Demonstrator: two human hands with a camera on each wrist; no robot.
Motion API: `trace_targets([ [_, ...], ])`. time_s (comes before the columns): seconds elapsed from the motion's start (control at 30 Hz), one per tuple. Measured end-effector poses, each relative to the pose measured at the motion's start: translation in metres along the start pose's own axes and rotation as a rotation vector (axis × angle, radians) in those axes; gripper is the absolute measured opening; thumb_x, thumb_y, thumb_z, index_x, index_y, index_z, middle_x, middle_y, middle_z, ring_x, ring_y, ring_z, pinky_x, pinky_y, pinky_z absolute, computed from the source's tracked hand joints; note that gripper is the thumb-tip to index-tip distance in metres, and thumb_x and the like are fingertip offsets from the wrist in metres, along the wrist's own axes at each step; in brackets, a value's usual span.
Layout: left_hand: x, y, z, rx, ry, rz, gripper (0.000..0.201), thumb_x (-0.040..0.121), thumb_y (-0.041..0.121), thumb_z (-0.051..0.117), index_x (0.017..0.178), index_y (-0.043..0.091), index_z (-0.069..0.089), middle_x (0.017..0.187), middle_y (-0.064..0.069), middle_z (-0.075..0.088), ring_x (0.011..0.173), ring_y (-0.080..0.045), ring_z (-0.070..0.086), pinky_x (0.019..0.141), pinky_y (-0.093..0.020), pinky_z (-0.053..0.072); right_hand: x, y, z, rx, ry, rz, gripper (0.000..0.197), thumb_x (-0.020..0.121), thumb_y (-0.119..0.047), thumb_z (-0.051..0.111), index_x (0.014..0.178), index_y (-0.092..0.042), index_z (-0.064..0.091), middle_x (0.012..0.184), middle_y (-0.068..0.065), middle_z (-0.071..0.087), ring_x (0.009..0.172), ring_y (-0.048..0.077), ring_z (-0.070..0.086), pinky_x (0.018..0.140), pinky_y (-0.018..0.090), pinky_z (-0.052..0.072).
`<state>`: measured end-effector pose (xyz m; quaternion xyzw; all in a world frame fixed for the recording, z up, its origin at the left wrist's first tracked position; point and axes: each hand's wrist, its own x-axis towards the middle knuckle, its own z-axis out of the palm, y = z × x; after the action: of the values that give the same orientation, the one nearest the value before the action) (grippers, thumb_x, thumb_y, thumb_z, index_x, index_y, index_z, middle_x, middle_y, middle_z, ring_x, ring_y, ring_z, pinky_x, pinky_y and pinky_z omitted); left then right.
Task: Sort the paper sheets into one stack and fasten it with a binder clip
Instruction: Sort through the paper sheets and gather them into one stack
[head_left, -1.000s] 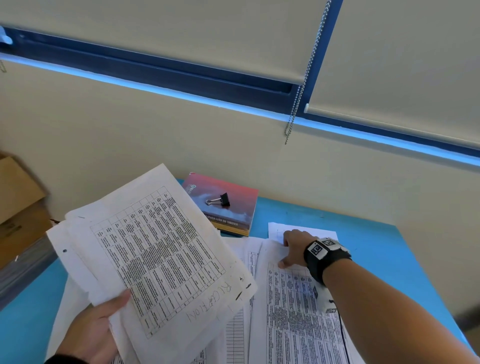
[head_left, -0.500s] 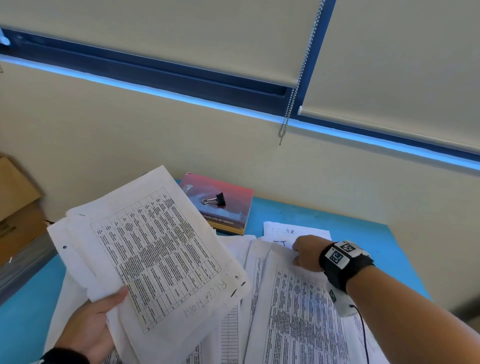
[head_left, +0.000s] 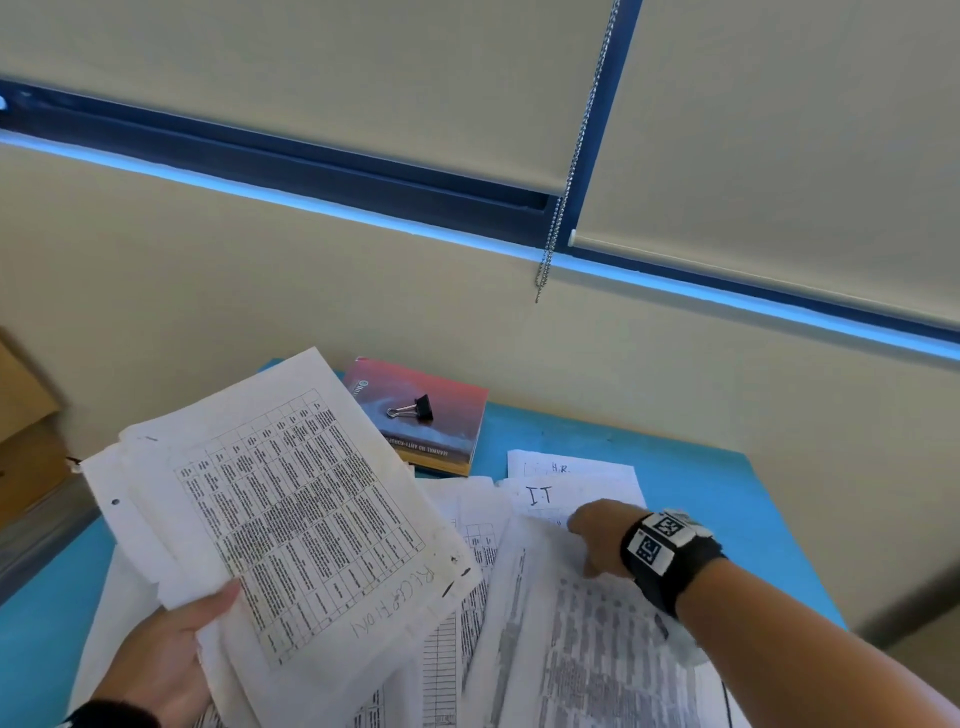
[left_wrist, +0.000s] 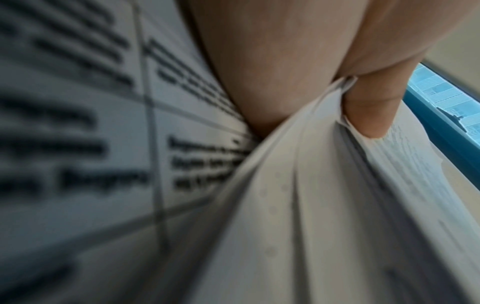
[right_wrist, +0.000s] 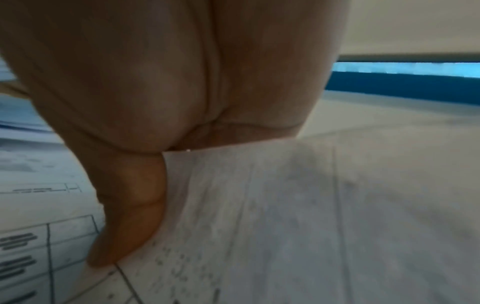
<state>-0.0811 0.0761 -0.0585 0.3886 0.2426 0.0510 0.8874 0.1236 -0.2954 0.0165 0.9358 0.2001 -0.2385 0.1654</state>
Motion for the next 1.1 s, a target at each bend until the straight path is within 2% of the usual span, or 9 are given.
trace_targets([
  [0.07, 0.001, 0.0, -0.001, 0.006, -0.004, -0.005, 0.043, 0.094, -0.001, 0.045, 0.097, 0.025, 0.079, 0.121, -0.013, 0.069, 0.114, -0.038, 0.062, 0.091, -0.058, 0.049, -0.001, 0.015, -0.003, -0.074, 0.022, 0.013, 0.035, 0.085, -0.03, 0.067, 0.117, -0.016, 0.061, 0.121, 0.006, 0.064, 0.113, 0.028, 0.06, 0.096, 0.044, 0.049],
  [0.13, 0.003, 0.0, -0.004, -0.001, -0.01, -0.023, 0.043, 0.094, 0.0, 0.045, 0.097, 0.025, 0.079, 0.123, -0.014, 0.068, 0.115, -0.039, 0.061, 0.102, -0.061, 0.04, -0.003, 0.029, -0.008, -0.103, 0.075, 0.04, 0.024, 0.086, -0.03, 0.062, 0.107, -0.018, 0.061, 0.112, 0.004, 0.065, 0.104, 0.027, 0.063, 0.09, 0.043, 0.052],
  [0.23, 0.003, 0.0, -0.004, -0.015, -0.016, -0.041, 0.039, 0.091, 0.0, 0.047, 0.099, 0.022, 0.079, 0.123, -0.017, 0.067, 0.112, -0.041, 0.063, 0.108, -0.062, 0.032, 0.001, 0.037, -0.012, -0.096, 0.126, 0.059, 0.031, 0.089, -0.034, 0.059, 0.116, -0.018, 0.059, 0.118, 0.004, 0.059, 0.109, 0.028, 0.061, 0.087, 0.039, 0.051],
  [0.47, 0.008, -0.003, -0.006, -0.016, 0.007, -0.009, 0.045, 0.09, -0.001, 0.046, 0.122, 0.023, 0.067, 0.125, -0.016, 0.067, 0.106, -0.038, 0.067, 0.085, -0.059, 0.052, 0.028, 0.016, -0.002, 0.068, 0.117, 0.016, 0.042, 0.088, -0.033, 0.063, 0.124, -0.014, 0.055, 0.144, 0.004, 0.042, 0.12, 0.029, 0.054, 0.097, 0.038, 0.046],
  [0.63, 0.012, -0.004, -0.008, -0.018, 0.036, -0.017, 0.053, 0.082, 0.004, 0.053, 0.135, 0.008, 0.054, 0.126, -0.016, 0.066, 0.107, -0.038, 0.067, 0.083, -0.06, 0.052, 0.04, 0.015, 0.0, 0.163, 0.087, 0.053, 0.024, 0.086, -0.033, 0.066, 0.099, -0.022, 0.048, 0.114, 0.006, 0.061, 0.089, 0.023, 0.05, 0.077, 0.029, 0.039],
  [0.77, 0.012, -0.004, -0.007, 0.009, 0.059, -0.008, 0.074, 0.062, 0.008, 0.07, 0.134, 0.011, 0.056, 0.125, -0.015, 0.067, 0.109, -0.039, 0.066, 0.086, -0.066, 0.046, 0.038, 0.012, 0.001, 0.128, 0.119, 0.051, 0.025, 0.088, -0.035, 0.063, 0.093, -0.02, 0.043, 0.113, 0.007, 0.062, 0.099, 0.026, 0.058, 0.075, 0.03, 0.04],
  [0.9, 0.014, -0.005, -0.01, -0.006, 0.074, -0.015, 0.052, 0.083, 0.004, 0.054, 0.134, 0.013, 0.056, 0.127, -0.015, 0.066, 0.115, -0.039, 0.062, 0.098, -0.069, 0.038, 0.034, 0.013, 0.003, 0.127, 0.145, 0.05, 0.035, 0.085, -0.033, 0.068, 0.108, -0.017, 0.047, 0.119, 0.007, 0.06, 0.103, 0.027, 0.059, 0.081, 0.035, 0.047],
  [1.0, 0.013, -0.003, -0.013, -0.038, 0.092, -0.028, 0.049, 0.088, 0.005, 0.054, 0.135, 0.018, 0.057, 0.129, -0.013, 0.065, 0.121, -0.041, 0.058, 0.107, -0.069, 0.029, 0.035, 0.015, -0.002, 0.076, 0.142, 0.031, 0.049, 0.08, -0.036, 0.075, 0.119, -0.02, 0.052, 0.143, 0.004, 0.042, 0.119, 0.029, 0.051, 0.094, 0.042, 0.045],
  [1.1, 0.014, -0.002, -0.014, 0.004, 0.137, 0.0, 0.063, 0.075, 0.01, 0.07, 0.135, 0.024, 0.057, 0.131, -0.01, 0.064, 0.126, -0.039, 0.054, 0.106, -0.068, 0.031, 0.041, 0.012, -0.013, -0.067, 0.094, -0.03, 0.05, 0.077, -0.038, 0.078, 0.119, -0.02, 0.057, 0.162, -0.002, 0.013, 0.138, 0.032, 0.032, 0.105, 0.047, 0.037],
])
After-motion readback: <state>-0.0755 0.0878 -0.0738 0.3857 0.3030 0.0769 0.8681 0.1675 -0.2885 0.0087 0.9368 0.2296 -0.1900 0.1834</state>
